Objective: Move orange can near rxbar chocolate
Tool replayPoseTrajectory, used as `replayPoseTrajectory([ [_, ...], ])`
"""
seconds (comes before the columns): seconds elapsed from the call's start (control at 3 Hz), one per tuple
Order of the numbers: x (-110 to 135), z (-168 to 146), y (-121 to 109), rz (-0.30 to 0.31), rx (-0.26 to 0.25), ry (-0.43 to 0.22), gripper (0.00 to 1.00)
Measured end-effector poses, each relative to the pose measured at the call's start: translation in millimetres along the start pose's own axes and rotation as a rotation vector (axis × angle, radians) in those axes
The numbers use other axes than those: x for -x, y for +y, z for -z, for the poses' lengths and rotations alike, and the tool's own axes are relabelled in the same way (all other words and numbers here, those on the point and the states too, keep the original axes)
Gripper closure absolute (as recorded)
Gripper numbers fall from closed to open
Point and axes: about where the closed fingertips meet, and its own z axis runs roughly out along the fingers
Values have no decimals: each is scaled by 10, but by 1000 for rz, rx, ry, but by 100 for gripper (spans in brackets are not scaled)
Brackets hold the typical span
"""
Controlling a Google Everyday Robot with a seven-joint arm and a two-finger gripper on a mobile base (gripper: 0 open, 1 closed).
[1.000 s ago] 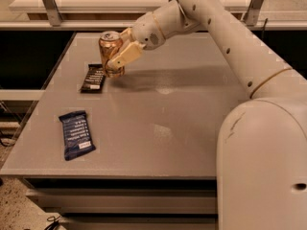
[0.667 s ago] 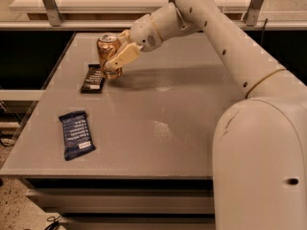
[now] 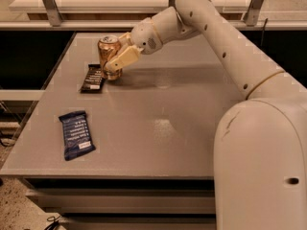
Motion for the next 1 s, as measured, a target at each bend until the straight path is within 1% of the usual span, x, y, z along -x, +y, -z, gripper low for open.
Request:
replayPoseTrajectory([
  [0.33,0,78,-20,1,-15,-1,13],
  [0.67,6,176,-62,7,-23,-4,0],
  [1.0,5,180,-83,10,-16,-12,0],
])
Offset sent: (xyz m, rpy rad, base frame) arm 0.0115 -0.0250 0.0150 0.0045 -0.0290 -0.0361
